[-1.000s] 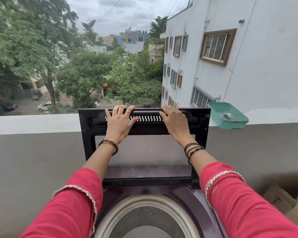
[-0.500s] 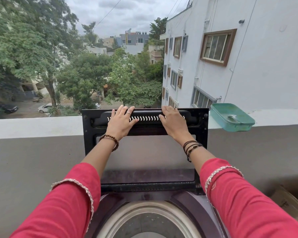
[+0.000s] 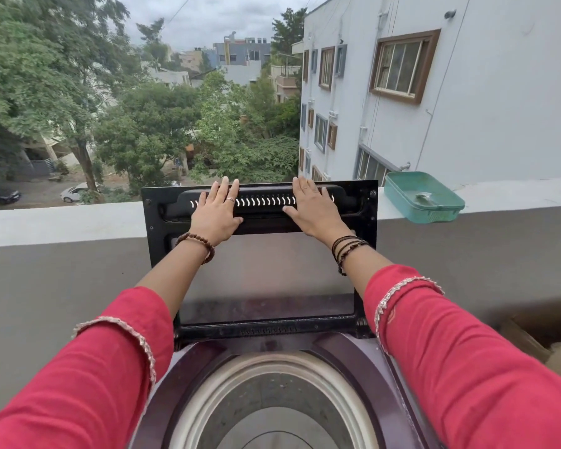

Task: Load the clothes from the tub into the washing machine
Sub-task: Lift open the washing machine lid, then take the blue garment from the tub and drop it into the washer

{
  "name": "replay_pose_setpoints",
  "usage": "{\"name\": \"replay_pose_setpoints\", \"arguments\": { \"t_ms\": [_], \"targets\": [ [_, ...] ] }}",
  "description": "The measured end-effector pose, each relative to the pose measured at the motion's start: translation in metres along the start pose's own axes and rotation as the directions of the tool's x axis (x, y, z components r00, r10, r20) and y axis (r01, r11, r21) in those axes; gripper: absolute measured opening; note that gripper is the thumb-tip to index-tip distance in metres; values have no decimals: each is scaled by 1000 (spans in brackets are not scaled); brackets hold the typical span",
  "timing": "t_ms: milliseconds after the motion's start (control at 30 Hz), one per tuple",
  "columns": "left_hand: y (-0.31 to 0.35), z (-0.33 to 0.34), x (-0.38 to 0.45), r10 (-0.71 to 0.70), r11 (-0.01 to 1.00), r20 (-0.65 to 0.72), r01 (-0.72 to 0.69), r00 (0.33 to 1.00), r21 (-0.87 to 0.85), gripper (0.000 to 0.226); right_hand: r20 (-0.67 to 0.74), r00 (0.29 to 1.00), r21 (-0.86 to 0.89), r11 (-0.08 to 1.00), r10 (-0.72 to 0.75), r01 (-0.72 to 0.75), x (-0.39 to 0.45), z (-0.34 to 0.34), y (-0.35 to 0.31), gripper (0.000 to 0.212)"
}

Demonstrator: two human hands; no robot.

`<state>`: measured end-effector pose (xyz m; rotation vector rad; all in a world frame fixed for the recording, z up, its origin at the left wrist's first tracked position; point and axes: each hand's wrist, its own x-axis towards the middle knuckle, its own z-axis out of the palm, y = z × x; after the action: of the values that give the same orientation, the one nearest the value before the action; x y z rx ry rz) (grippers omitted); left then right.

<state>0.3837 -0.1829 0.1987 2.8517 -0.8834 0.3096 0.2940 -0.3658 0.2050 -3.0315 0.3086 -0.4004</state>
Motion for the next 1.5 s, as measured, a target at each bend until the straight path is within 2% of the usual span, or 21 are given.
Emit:
{"name": "replay_pose_setpoints", "arguments": {
  "t_ms": [133,267,367,433,600,767,900,967,1033,1100,1200,1333,1500],
  "targets": [
    [11,20,-42,65,996,-77,-69,995,-58,64,-95,995,-4,999,-38,38,-46,15,-7,59],
    [40,71,-115,111,966,-143,-141,983,-216,64,-151,985,54,994,-87,96,-112,51,-6,49],
    [68,106,-170,164,948,-91,-182,982,-261,61,-170,981,67,992,-91,104,-167,79,0,42],
    [86,121,-203,171,941,-48,-177,984,-288,59,-154,983,59,992,-97,107,-204,92,6,44],
    [140,135,-268,73,902,23,-56,997,-428,45,-112,984,15,990,-141,144,-278,104,36,45],
    [222,133,-298,68,872,3,-58,998,-487,41,-86,990,43,993,-107,112,-342,95,92,44],
    [318,135,-316,162,833,-43,-160,986,-530,36,-43,998,80,995,-52,56,-399,87,160,45],
    [363,142,-323,177,803,-21,-156,984,-575,37,1,1000,92,996,-15,15,-424,88,195,46],
    [407,151,-327,138,744,67,-59,988,-665,40,40,999,134,990,36,-41,-449,92,231,44],
    [442,162,-329,83,639,181,87,980,-764,39,54,995,187,978,81,-90,-471,99,263,36],
    [476,189,-330,-17,536,342,298,939,-790,37,126,980,247,951,157,-184,-496,112,303,33],
    [486,241,-340,-109,558,527,491,843,-669,37,279,901,271,873,331,-405,-524,144,335,35],
    [476,314,-337,-141,644,663,577,735,-502,32,450,801,258,801,395,-539,-542,192,356,33]
  ]
}}
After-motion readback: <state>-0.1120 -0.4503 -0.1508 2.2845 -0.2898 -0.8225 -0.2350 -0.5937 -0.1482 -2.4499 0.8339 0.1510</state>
